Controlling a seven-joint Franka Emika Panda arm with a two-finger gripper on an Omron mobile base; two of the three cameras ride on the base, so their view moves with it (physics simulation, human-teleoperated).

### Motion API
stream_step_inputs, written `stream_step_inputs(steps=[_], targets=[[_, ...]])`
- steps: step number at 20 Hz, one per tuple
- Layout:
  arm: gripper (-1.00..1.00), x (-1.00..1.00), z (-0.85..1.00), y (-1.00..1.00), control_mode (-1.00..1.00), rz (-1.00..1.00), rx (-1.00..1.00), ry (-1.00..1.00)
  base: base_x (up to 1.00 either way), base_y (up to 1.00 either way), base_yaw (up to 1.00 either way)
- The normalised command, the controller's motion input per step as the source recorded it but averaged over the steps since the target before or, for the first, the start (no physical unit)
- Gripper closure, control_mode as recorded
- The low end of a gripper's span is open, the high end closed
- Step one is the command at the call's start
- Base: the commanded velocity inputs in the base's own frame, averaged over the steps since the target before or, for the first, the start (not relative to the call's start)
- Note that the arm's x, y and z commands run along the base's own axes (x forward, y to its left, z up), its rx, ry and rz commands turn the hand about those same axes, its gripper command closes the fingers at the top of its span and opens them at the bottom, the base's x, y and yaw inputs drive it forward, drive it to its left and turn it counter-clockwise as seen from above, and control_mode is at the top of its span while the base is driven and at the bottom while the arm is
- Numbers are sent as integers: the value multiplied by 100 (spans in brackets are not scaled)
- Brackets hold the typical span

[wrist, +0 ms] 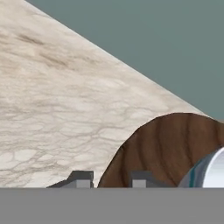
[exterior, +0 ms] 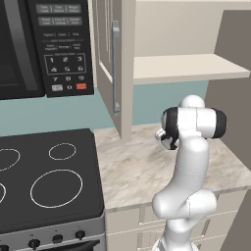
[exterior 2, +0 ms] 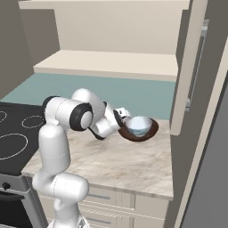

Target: Pick up the bowls on the counter and stack them on top of one another in the open cabinet. Place the smaller bowl on top of the larger bowl.

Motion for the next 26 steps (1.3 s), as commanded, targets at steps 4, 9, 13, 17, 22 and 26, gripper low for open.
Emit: stream_step_inputs(steps=[4,9,13,17,22,26], targets=[[100,-1,0,0,-100,0,0,-1,0,0,0],[100,-22,10,-1,-100,-1,0,-10,0,0,0],[100,-40,22,0,-100,-3,0,-11,0,0,0],[100,-47,17,0,-100,-1,0,-8,0,0,0],[100,-54,16,1,-100,-1,0,-10,0,0,0],[100,-59,28,5,-100,-1,0,-12,0,0,0]])
